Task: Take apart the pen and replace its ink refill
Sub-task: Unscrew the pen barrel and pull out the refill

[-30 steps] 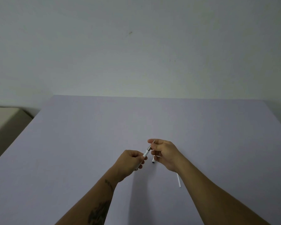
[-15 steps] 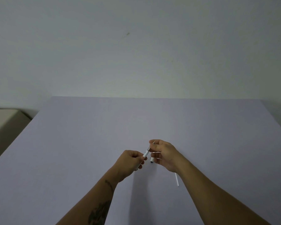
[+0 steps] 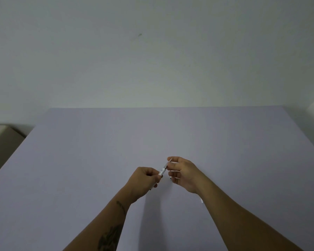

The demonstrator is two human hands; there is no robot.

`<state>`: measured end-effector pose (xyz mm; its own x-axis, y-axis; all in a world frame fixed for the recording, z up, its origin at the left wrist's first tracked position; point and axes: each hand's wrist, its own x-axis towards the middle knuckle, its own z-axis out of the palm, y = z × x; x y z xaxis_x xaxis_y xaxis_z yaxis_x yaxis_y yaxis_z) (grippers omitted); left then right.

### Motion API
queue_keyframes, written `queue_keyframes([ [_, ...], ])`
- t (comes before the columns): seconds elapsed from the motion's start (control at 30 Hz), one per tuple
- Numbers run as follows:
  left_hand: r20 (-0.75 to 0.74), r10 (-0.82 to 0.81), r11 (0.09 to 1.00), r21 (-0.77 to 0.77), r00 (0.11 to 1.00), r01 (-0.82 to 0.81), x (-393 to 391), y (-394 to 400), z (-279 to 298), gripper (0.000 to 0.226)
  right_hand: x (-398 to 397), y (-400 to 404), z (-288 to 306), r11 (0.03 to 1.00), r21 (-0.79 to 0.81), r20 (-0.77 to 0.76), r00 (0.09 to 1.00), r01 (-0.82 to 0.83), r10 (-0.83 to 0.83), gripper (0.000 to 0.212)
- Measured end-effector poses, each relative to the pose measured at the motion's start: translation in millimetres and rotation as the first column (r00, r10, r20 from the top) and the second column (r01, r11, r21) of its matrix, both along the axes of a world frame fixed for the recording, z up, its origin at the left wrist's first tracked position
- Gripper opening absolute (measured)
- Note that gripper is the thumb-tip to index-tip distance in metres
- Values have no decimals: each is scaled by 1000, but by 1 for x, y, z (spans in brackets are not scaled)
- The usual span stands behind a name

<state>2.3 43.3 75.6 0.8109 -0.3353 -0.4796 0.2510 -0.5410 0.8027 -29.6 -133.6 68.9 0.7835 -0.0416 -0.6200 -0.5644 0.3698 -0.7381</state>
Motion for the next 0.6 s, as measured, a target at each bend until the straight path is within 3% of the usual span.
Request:
queue_keyframes([
  [0.47,-41,-106,991,-90,994,102,14,34,-22,13,-2,42,0,971,-225,-36,995,83,-93,16],
  [0.6,-44,-130,987,-103,991,125,16,40,-26,12,-2,45,0,985,-121,-72,989,121,-131,20],
])
